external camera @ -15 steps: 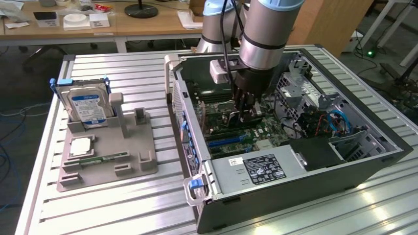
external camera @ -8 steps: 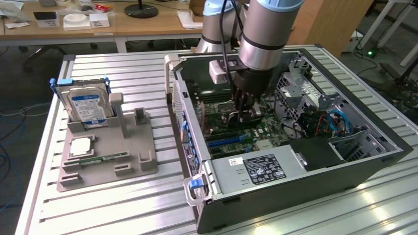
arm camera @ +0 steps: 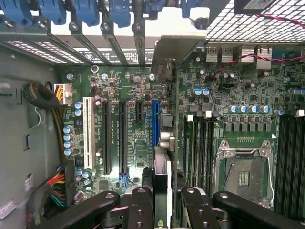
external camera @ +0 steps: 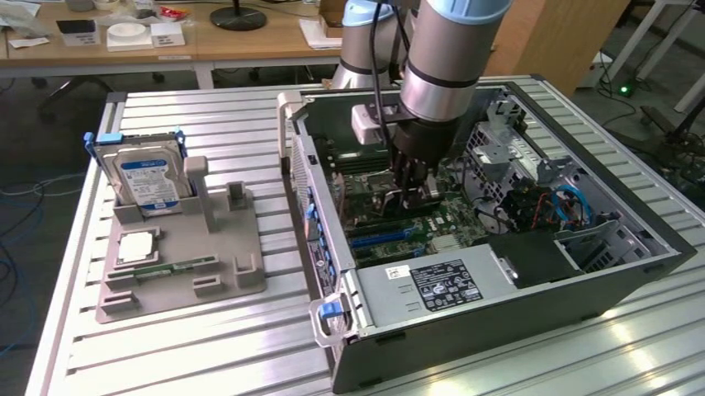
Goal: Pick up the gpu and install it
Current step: 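Insert the gpu into the slot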
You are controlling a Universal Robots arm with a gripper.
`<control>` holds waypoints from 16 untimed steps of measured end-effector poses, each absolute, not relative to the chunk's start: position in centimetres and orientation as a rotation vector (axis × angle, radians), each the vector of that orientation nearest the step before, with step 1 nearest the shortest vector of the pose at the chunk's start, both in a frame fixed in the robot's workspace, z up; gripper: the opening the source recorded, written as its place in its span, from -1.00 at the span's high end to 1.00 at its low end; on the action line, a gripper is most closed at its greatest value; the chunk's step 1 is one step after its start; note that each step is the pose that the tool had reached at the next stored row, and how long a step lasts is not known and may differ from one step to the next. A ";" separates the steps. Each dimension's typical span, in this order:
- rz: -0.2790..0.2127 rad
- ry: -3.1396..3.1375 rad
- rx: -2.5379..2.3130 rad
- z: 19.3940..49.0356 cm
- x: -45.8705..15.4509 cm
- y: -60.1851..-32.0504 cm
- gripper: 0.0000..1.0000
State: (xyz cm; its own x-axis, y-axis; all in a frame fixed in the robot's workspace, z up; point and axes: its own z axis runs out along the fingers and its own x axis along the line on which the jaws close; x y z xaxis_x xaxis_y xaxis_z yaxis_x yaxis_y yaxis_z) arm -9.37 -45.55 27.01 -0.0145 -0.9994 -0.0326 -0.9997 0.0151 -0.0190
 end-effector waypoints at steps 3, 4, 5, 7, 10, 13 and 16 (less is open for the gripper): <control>0.014 2.212 -2.179 26.9 -9.4 -45.6 0.46; 0.014 2.212 -2.179 26.9 -9.4 -45.6 0.46; 0.014 2.212 -2.180 26.9 -9.4 -45.6 0.46; 0.012 2.213 -2.181 26.8 -9.4 -45.6 0.46; 0.011 2.214 -2.181 26.8 -9.4 -45.6 0.46; 0.011 2.213 -2.181 26.8 -9.4 -45.7 0.46; 0.011 2.214 -2.181 26.7 -9.4 -45.9 0.46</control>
State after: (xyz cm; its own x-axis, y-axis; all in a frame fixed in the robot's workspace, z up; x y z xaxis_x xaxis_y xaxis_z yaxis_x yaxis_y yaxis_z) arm -9.40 -45.86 26.74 -0.0146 -0.9995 -0.0293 -0.9997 0.0151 -0.0189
